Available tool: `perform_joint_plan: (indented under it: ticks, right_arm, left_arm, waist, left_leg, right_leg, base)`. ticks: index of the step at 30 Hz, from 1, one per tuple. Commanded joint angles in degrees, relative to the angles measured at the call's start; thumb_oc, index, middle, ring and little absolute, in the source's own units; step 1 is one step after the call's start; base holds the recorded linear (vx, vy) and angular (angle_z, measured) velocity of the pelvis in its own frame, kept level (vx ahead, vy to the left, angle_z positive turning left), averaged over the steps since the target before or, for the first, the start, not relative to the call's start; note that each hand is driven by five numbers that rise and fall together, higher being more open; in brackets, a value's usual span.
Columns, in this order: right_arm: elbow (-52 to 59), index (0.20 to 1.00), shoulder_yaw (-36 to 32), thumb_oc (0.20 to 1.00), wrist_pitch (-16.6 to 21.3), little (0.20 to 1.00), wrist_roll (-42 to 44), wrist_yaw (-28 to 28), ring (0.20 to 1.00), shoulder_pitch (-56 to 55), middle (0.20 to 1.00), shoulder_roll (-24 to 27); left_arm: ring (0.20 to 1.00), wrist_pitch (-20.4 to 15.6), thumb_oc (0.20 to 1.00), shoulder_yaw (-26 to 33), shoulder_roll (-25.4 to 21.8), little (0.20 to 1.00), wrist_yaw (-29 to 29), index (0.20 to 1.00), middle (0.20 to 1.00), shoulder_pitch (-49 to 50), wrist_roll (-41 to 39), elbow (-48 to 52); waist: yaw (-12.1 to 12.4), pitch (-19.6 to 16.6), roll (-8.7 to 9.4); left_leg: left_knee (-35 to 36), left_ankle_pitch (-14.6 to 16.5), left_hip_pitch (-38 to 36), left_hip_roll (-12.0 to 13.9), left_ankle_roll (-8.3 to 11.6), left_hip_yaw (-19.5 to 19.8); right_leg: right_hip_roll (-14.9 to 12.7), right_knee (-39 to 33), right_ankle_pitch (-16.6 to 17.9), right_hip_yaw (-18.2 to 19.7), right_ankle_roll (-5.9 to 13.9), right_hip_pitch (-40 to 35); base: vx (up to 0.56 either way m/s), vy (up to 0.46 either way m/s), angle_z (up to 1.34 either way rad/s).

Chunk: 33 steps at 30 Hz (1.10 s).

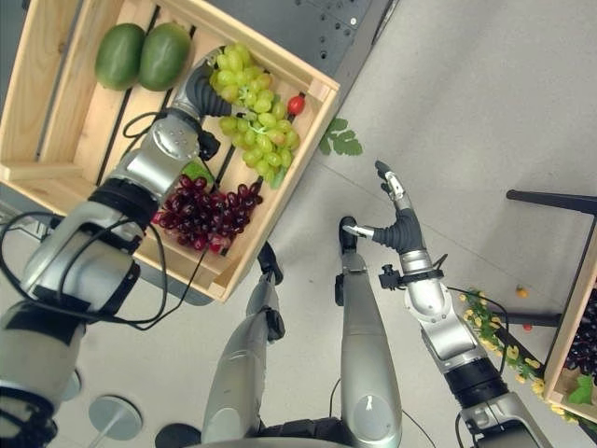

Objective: Pick up the fruits from the basket on one side to the basket on the other side

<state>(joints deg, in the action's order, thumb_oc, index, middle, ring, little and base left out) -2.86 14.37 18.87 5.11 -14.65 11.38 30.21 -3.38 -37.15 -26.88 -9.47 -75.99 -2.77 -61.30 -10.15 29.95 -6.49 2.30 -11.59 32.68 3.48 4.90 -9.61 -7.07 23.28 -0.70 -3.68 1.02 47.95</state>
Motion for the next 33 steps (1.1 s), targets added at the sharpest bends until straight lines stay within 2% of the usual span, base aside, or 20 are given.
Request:
perform_joint_plan:
  ticks: [1, 9, 12, 13, 14, 15, 16, 33]
  right_arm:
    - [1.6, 1.0, -0.8, 1.0, 3.6, 1.0, -0.2, 0.5, 1.0, -1.6, 1.0, 1.5]
    - [2.4, 1.0, -0.6, 1.0, 3.6, 1.0, -0.2, 0.4, 1.0, -2.6, 1.0, 1.8]
    - [2.7, 1.0, -0.8, 1.0, 3.7, 1.0, -0.5, 0.0, 1.0, -2.8, 1.0, 2.1]
    - [2.7, 1.0, -0.8, 1.0, 3.8, 1.0, -0.7, -0.3, 1.0, -3.0, 1.0, 2.2]
    - [2.8, 1.0, -1.0, 1.0, 4.0, 1.0, -0.8, -0.4, 1.0, -3.1, 1.0, 2.2]
    - [2.9, 1.0, -1.1, 1.0, 4.1, 1.0, -0.8, -0.6, 1.0, -3.0, 1.0, 2.3]
    - [2.7, 1.0, -1.1, 1.0, 4.1, 1.0, -0.9, -0.8, 1.0, -3.3, 1.0, 2.3]
    - [2.5, 1.0, -2.1, 1.0, 4.5, 1.0, -0.9, -2.0, 1.0, -3.6, 1.0, 1.9]
  left_arm:
    - [1.0, 1.1, 1.0, 0.8, 5.8, 1.0, 2.2, 1.0, 1.0, -3.1, 5.7, -7.3]
    - [1.0, 1.8, 1.0, 4.0, 8.3, 1.0, 0.2, 1.0, 1.0, -2.1, 5.2, -10.2]
    - [1.0, 2.2, 1.0, 3.6, 9.5, 1.0, 0.2, 1.0, 1.0, -1.8, 7.4, -10.4]
    - [0.884, 2.4, 0.884, 3.6, 10.0, 0.884, -0.1, 0.884, 0.884, -1.7, 7.9, -10.5]
    - [0.555, 2.5, 0.555, 3.9, 10.4, 0.555, -0.3, 0.555, 0.555, -1.6, 8.0, -10.5]
    - [0.26, 2.5, 0.26, 4.1, 10.7, 0.26, -0.8, 0.26, 0.26, -1.7, 7.9, -10.6]
    - [0.2, 2.6, 0.2, 4.3, 11.0, 0.2, -1.0, 0.2, 0.2, -1.4, 8.1, -10.7]
    - [0.2, 3.1, 0.2, 4.9, 12.7, 0.2, -2.5, 0.2, 0.2, -0.8, 8.9, -9.3]
  waist:
    - [-0.8, -0.2, 0.56]
    - [-1.5, -0.2, 0.55]
    - [-1.7, -0.2, 0.61]
    - [-1.6, -0.2, 0.54]
    - [-1.7, -0.2, 0.57]
    - [-1.8, -0.2, 0.65]
    - [-1.7, -0.2, 0.6]
    - [-1.4, -0.2, 0.72]
  left_leg:
    - [-6.1, 6.7, -3.6, 1.4, 2.47, 0.4]
    - [-6.2, 7.0, -3.4, 1.5, 2.37, 0.1]
    - [-6.2, 7.1, -3.4, 1.5, 2.37, 0.0]
    - [-6.2, 7.6, -3.8, 1.5, 2.36, 0.0]
    - [-6.2, 7.6, -3.8, 1.5, 2.36, 0.0]
    - [-6.2, 7.2, -3.4, 1.4, 2.33, 0.0]
    - [-6.2, 7.7, -3.8, 1.5, 2.31, 0.0]
    - [-6.4, 7.7, -3.2, 1.3, 2.08, 0.8]
  right_leg:
    - [0.0, -12.5, 6.3, 2.4, 9.1, -6.1]
    - [0.5, -12.0, 6.1, 3.0, 9.0, -5.1]
    - [0.6, -11.8, 6.1, 3.2, 8.97, -4.8]
    - [0.7, -11.4, 5.6, 3.1, 8.99, -4.9]
    - [0.8, -11.4, 5.5, 3.2, 9.01, -4.9]
    - [0.7, -11.7, 6.1, 3.3, 8.95, -4.6]
    - [0.7, -11.4, 5.5, 3.2, 8.98, -4.9]
    - [0.7, -11.4, 6.0, 2.7, 8.79, -4.3]
  base:
    - [0.01, 0.0, -0.11]
    - [0.0, -0.001, -0.06]
    - [0.01, -0.002, -0.03]
    - [0.0, 0.0, 0.0]
    - [0.0, 0.0, 0.0]
    - [0.0, 0.0, 0.0]
    - [0.0, 0.0, 0.0]
    - [0.0, 0.0, 0.0]
